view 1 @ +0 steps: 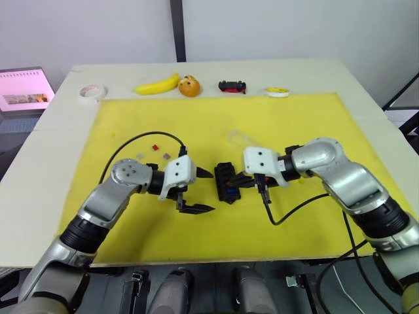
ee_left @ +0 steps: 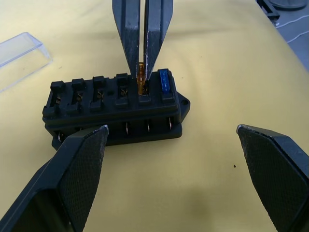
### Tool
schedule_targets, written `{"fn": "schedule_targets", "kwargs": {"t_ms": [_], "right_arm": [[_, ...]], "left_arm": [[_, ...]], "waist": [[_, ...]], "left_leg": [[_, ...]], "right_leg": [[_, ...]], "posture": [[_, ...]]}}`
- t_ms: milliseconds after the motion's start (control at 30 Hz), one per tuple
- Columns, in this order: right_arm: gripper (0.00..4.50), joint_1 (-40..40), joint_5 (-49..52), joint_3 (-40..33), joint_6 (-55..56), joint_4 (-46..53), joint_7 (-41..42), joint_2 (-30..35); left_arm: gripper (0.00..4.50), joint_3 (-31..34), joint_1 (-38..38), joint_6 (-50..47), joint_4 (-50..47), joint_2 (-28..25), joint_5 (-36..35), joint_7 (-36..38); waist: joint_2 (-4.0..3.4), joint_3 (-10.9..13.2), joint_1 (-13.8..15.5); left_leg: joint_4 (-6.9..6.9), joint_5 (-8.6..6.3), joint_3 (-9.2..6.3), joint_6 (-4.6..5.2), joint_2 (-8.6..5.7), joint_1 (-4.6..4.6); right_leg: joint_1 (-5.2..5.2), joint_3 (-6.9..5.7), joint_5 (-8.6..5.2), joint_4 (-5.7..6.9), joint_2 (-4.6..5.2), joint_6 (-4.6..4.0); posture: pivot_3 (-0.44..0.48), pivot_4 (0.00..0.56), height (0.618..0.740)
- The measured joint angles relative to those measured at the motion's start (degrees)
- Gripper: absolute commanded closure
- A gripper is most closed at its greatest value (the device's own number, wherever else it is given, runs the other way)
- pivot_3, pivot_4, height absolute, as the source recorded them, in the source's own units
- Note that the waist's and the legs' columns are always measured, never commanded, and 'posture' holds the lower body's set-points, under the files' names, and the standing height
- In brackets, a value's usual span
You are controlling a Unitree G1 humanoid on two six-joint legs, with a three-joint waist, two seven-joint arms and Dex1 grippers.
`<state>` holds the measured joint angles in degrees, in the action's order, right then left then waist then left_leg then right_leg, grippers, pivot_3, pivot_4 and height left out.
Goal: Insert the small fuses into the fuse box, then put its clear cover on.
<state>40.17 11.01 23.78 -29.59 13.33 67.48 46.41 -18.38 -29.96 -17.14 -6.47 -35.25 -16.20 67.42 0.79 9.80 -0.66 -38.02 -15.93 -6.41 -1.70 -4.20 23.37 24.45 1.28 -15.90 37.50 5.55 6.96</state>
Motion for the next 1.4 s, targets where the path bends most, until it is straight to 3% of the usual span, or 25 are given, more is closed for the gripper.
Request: {"fn": "schedule_targets", "kwargs": {"t_ms": [1400], "right_arm": [[4.50, 0.3, -2.6, 0.0, 3.5, -1.3, 2.1, -0.7]], "left_arm": [[0.01, 0.0, -0.1, 0.4, 1.1, 1.5, 1.2, 0.1]], "waist": [[0.00, 0.0, 0.0]], "left_leg": [[-0.08, 0.00, 0.00, 0.00, -0.01, -0.01]], "right_leg": [[0.00, 0.00, 0.00, 0.10, 0.00, 0.00]], "posture": [[0.000, 0.150, 0.740]]}}
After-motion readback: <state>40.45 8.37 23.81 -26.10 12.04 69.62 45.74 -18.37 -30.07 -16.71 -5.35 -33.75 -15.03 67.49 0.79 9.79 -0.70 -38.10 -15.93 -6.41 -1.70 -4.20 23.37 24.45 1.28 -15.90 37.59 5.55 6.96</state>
